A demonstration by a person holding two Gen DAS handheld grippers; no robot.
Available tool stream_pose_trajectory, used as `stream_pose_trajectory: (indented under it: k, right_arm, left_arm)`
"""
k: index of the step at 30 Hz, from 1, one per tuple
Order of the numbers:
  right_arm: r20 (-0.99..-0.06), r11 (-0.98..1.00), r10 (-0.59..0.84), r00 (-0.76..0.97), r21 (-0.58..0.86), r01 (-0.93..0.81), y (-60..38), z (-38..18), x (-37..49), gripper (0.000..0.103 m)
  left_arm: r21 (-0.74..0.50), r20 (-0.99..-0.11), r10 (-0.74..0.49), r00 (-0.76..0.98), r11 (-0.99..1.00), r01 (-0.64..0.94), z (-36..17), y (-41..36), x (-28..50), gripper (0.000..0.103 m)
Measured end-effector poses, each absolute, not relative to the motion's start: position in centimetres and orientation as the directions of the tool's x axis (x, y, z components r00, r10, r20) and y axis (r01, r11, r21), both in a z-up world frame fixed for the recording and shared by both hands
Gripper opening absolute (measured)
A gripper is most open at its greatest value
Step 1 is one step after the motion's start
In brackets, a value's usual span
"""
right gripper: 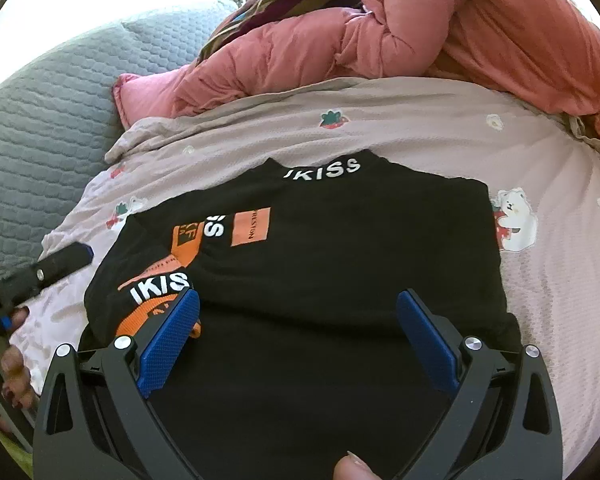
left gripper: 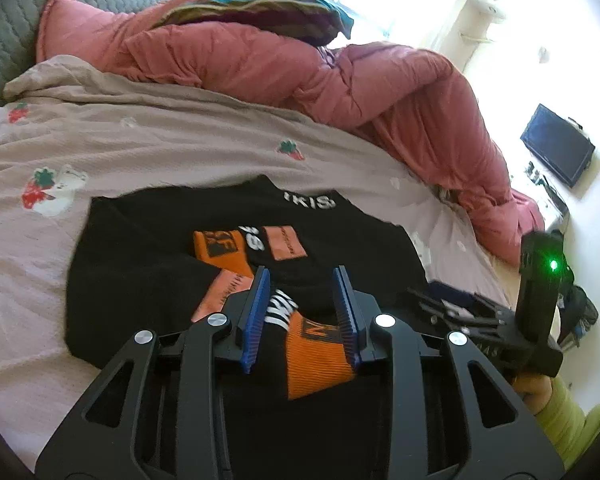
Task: Fold small clothes
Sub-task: 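Grasp the orange cuff with the left tool and fold it across the back, then grasp the shirt hem with the right tool and lift it toward the collar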
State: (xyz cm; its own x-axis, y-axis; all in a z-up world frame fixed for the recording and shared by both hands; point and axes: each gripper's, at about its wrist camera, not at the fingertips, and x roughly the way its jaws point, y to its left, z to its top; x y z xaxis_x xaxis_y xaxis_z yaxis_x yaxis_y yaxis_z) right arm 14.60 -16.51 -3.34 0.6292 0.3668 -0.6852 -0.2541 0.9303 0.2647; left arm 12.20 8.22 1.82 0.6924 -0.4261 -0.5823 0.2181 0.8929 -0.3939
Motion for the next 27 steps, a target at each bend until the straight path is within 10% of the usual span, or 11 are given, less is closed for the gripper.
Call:
stream_pose_trajectory:
  k: [16, 27]
  right_arm:
    - [-0.731, 0.819, 0.563, 0.386, 0.431, -0.378, -8.0, -5.3, 13.5, 0.098]
    - [-0.715, 0.797, 0.598, 0.362, 0.485, -0.358, -5.5, -5.8, 15.7, 0.046]
  left_arm:
    - [-0.240, -0.623, -0.118, 0.773, 0.970, -0.045, -0.9, 15.0, 12.6, 0.040]
    - [-0.249, -0.581, -0.069, 0.811, 0.964, -0.096, -0.2, 17.0, 11.9, 0.049]
